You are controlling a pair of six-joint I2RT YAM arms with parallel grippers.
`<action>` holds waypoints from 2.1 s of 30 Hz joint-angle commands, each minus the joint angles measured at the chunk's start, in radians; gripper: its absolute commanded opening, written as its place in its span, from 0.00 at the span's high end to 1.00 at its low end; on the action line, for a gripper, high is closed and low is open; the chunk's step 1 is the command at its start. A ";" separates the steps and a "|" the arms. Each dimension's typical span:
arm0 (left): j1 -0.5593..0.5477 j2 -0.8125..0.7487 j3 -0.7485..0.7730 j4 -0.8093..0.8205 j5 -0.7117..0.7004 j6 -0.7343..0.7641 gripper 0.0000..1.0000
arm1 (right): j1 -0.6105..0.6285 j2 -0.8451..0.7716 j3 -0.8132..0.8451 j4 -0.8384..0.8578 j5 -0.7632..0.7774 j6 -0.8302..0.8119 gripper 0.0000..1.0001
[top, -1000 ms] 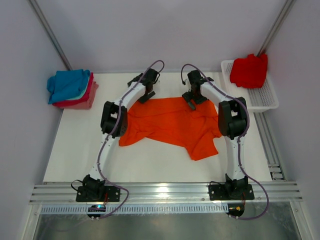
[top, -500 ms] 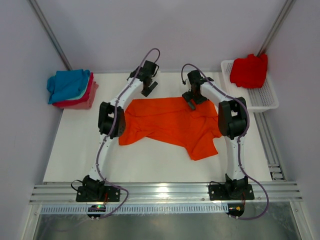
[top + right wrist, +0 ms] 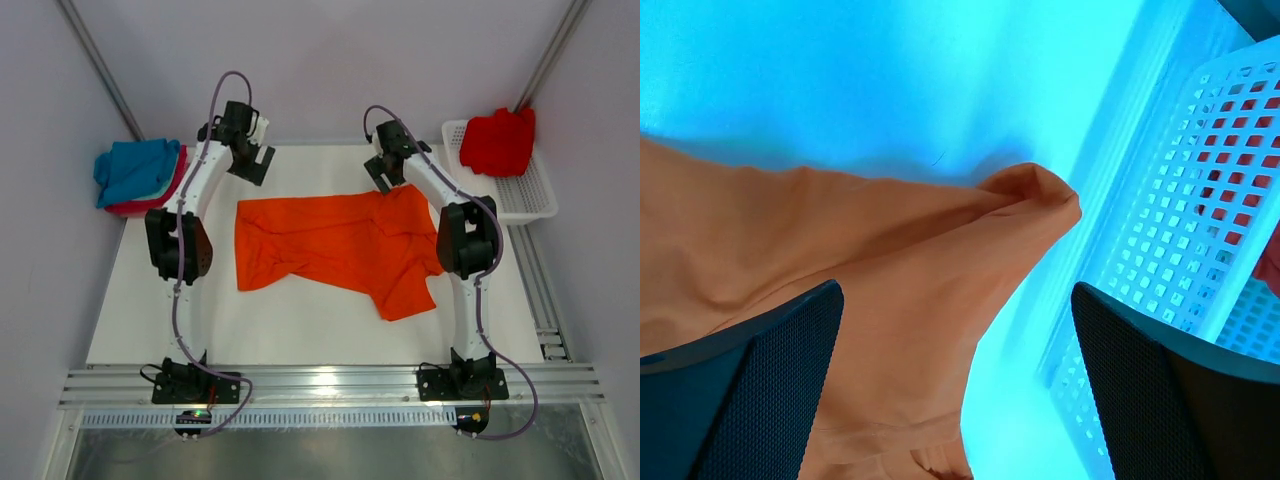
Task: Fold and stack the t-shirts
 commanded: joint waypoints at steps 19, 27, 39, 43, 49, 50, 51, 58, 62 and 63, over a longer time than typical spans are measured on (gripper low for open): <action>0.009 0.208 0.044 -0.202 0.446 0.022 0.01 | 0.000 0.047 -0.093 0.056 0.039 0.025 0.01; 0.009 0.267 0.088 -0.185 0.529 0.056 0.01 | 0.001 0.035 -0.118 0.043 0.034 0.028 0.01; 0.015 0.179 0.101 -0.489 0.591 0.212 0.01 | 0.003 0.015 -0.148 0.050 0.043 0.012 0.01; 0.022 0.134 0.099 -0.678 0.581 0.312 0.01 | 0.003 0.019 -0.139 0.050 0.042 0.014 0.01; 0.040 0.059 0.021 -0.707 0.538 0.331 0.01 | 0.003 0.007 -0.134 0.043 0.047 0.017 0.01; 0.048 0.060 0.035 -0.709 0.548 0.317 0.01 | 0.001 0.004 -0.134 0.036 0.045 0.019 0.01; 0.054 0.062 0.041 -0.707 0.558 0.311 0.01 | 0.001 -0.005 -0.134 0.031 0.043 0.022 0.01; 0.072 0.108 0.088 -0.461 0.710 0.125 0.01 | 0.003 -0.082 -0.142 0.050 0.051 0.000 0.01; 0.066 0.209 0.163 -0.414 0.814 0.057 0.01 | 0.003 -0.064 -0.137 0.046 0.059 -0.006 0.01; 0.063 0.244 0.183 -0.417 0.824 0.062 0.01 | 0.001 -0.064 -0.142 0.048 0.059 -0.007 0.00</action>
